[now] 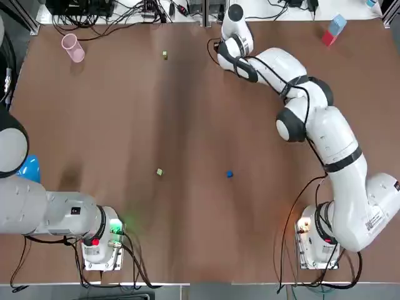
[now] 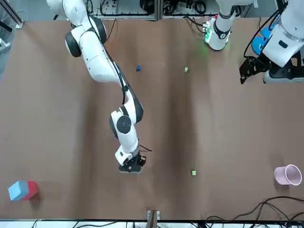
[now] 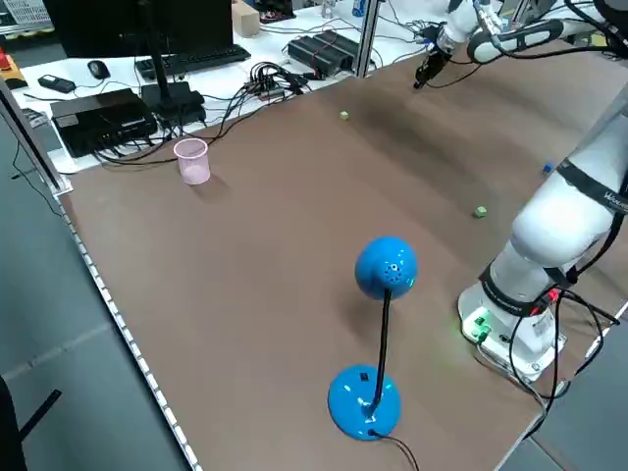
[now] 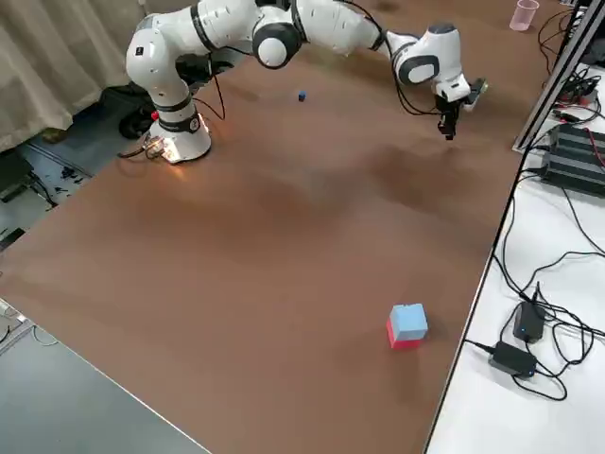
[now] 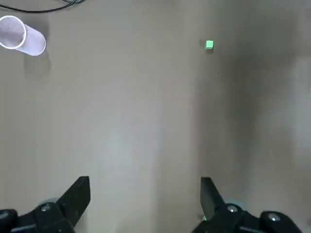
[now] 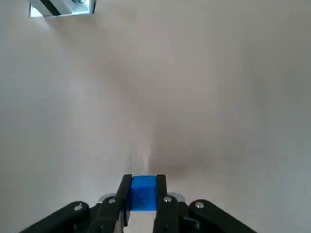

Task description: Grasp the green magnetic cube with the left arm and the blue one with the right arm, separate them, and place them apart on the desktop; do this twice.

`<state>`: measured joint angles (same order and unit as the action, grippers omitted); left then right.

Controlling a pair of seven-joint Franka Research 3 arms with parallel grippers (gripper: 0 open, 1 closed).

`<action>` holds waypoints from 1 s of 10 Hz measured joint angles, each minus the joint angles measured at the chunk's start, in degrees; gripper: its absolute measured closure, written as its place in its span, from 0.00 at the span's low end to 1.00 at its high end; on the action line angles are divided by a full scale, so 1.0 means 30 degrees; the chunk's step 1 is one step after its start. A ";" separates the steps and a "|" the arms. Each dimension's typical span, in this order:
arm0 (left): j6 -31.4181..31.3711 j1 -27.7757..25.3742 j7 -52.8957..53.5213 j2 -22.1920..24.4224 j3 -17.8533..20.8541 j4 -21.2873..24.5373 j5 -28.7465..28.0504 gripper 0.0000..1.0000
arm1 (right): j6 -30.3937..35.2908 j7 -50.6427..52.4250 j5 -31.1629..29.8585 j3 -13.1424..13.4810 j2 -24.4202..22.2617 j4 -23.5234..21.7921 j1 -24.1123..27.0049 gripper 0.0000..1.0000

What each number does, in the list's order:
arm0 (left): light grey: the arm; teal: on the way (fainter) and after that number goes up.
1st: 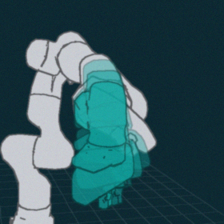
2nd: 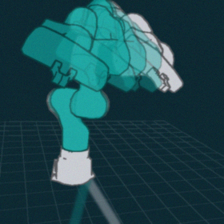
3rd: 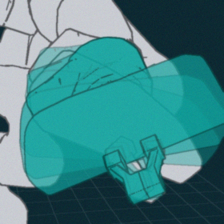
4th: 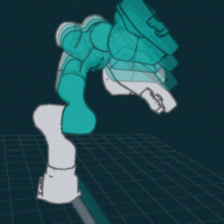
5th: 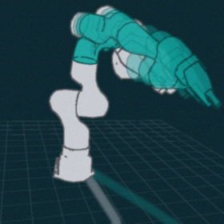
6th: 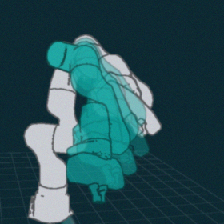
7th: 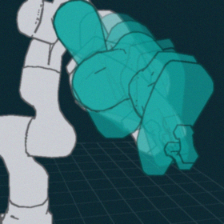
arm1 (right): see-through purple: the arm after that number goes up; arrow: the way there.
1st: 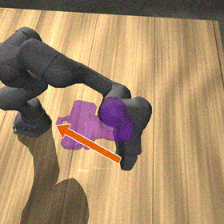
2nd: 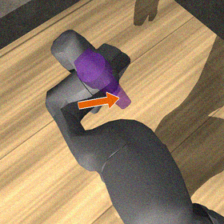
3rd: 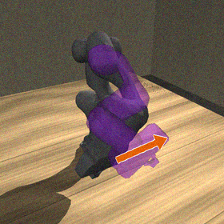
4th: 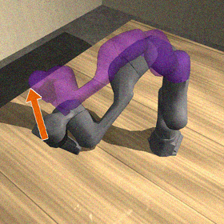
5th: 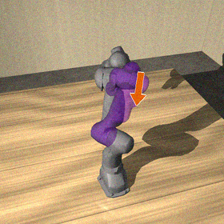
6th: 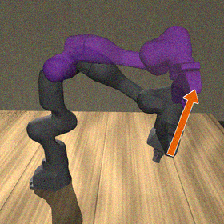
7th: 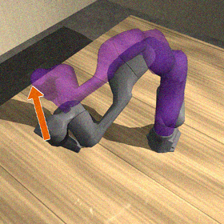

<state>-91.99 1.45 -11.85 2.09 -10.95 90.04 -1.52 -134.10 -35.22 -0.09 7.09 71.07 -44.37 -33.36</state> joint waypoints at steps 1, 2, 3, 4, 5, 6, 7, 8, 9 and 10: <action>0.0000 0.0000 0.0000 0.0000 0.0000 0.0000 0.0000 0.00 | 0.0049 0.0000 0.0000 0.0002 0.0001 0.0054 0.0001 0.77; 0.0000 0.0000 0.0000 0.0000 0.0000 0.0000 0.0000 0.00 | 0.0305 0.0000 0.0000 0.0010 0.0000 0.0119 0.0013 0.76; 0.0000 0.0000 0.0000 0.0000 0.0000 0.0000 0.0000 0.00 | 0.0527 0.0000 0.0000 0.0017 0.0001 0.0133 0.0051 0.63; 0.0000 0.0000 0.0000 0.0000 0.0000 0.0000 0.0000 0.00 | 0.0605 0.0000 0.0000 0.0023 0.0001 0.0140 0.0079 0.47; 0.0000 0.0000 0.0000 0.0000 0.0000 0.0000 0.0000 0.00 | 0.0656 0.0001 -0.0001 0.0028 0.0001 0.0163 0.0099 0.33; 0.0000 0.0000 0.0000 0.0000 0.0000 0.0000 0.0000 0.00 | 0.0840 0.0001 -0.0003 0.0036 0.0001 0.0237 0.0115 0.17; 0.0000 0.0001 0.0000 0.0000 -0.0001 -0.0001 0.0000 0.00 | 0.1366 0.0002 -0.0006 0.0061 -0.0038 0.0453 0.0149 0.04; 0.0000 0.0001 0.0000 0.0000 -0.0001 0.0000 0.0000 0.00 | 0.2316 0.0002 -0.0007 0.0083 -0.0258 0.0796 0.0223 0.00; 0.0000 0.0000 0.0000 0.0001 -0.0001 -0.0003 0.0000 0.00 | 0.3594 0.0003 -0.0008 0.0082 -0.0827 0.1132 0.0286 0.00; 0.0000 0.0001 0.0000 0.0001 -0.0001 -0.0008 0.0000 0.00 | 0.4977 0.0014 -0.0007 0.0065 -0.1790 0.1299 0.0338 0.00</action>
<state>-91.99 1.45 -11.85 2.10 -10.96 90.01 -1.52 -119.17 -35.18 -0.11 7.28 65.70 -40.47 -32.35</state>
